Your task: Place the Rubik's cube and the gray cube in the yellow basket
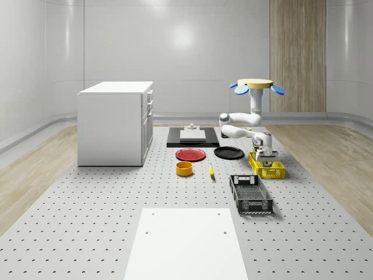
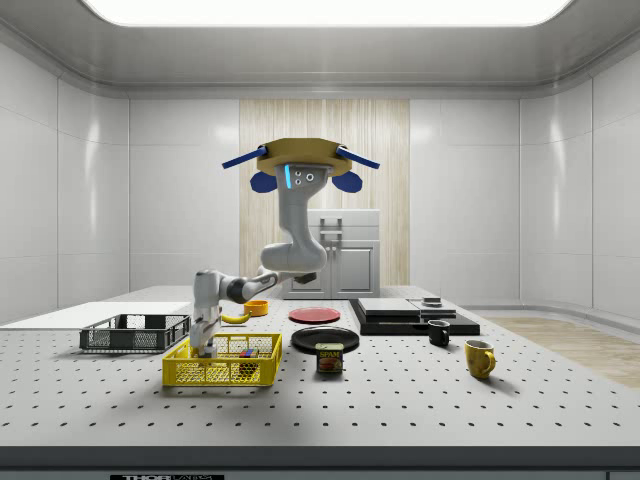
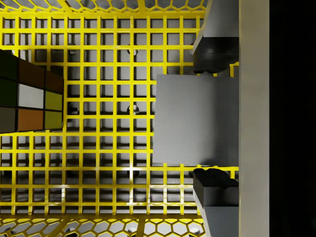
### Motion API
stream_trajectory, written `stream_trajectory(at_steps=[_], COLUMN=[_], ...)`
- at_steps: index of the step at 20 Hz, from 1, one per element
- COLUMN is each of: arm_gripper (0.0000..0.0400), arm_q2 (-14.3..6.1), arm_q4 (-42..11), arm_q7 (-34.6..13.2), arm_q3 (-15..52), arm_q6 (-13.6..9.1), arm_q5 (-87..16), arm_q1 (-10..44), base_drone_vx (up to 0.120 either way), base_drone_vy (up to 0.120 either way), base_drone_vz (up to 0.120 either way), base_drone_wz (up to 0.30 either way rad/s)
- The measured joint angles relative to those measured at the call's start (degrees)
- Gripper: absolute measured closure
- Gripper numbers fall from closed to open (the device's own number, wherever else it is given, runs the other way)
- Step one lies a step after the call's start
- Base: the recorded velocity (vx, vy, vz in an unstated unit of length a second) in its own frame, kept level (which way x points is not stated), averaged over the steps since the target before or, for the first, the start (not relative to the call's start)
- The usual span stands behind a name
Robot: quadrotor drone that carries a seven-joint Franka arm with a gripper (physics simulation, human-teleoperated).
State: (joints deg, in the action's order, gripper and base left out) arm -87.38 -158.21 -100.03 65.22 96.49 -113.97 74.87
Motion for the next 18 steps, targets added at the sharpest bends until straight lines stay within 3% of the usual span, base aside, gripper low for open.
stream_trajectory(at_steps=[6,18], arm_gripper=[0.0019,0.0001], arm_q2=[0.3,0.3], arm_q4=[-0.9,-2.7], arm_q7=[0.1,0.1], arm_q3=[2.0,7.5], arm_q6=[-1.3,-3.7], arm_q5=[1.7,6.8], arm_q1=[-0.7,-1.8], base_drone_vx=[0.0,0.0], base_drone_vy=[0.0,0.0], base_drone_vz=[0.0,0.0], base_drone_wz=[0.0,0.0])
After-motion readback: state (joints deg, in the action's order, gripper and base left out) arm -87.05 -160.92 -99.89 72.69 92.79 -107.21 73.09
